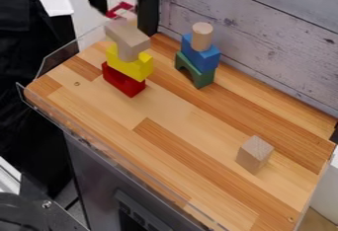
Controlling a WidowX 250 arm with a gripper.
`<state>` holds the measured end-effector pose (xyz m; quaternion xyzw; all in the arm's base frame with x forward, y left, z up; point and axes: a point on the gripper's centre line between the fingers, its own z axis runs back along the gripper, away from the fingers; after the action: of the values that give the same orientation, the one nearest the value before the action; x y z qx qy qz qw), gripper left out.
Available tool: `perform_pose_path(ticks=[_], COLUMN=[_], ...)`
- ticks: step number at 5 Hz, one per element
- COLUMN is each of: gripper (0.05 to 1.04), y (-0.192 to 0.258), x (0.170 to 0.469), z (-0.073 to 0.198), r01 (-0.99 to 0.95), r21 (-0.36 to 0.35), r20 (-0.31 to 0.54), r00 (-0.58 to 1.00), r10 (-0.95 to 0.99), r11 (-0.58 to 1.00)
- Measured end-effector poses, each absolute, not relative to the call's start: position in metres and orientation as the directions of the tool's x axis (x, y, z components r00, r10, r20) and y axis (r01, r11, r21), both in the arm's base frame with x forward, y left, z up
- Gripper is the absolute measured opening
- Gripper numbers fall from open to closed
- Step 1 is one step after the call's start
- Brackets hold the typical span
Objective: Put the rectangle block on top of the leftmost cylinder
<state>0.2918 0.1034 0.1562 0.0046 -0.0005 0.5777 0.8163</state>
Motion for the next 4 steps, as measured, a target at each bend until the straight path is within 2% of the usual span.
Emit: perform_pose_path(ticks=[1,2,3,4], gripper=[1.0,1.0,1.0,1.0], y=[0.07,0.025,-0.029,-0.073], x=[0.284,0.279,0.271,0.275], z=[0.163,0.143,0.114,0.095], r01=[-0.854,-0.705,-0.494,-0.281], r21=[0.151,0.14,0.053,-0.051], r20=[-0.008,-0.072,-0.062,-0.005], r00=[0.503,0.693,0.866,0.96], r10=[0.864,0.717,0.497,0.281], r11=[0.498,0.695,0.868,0.958])
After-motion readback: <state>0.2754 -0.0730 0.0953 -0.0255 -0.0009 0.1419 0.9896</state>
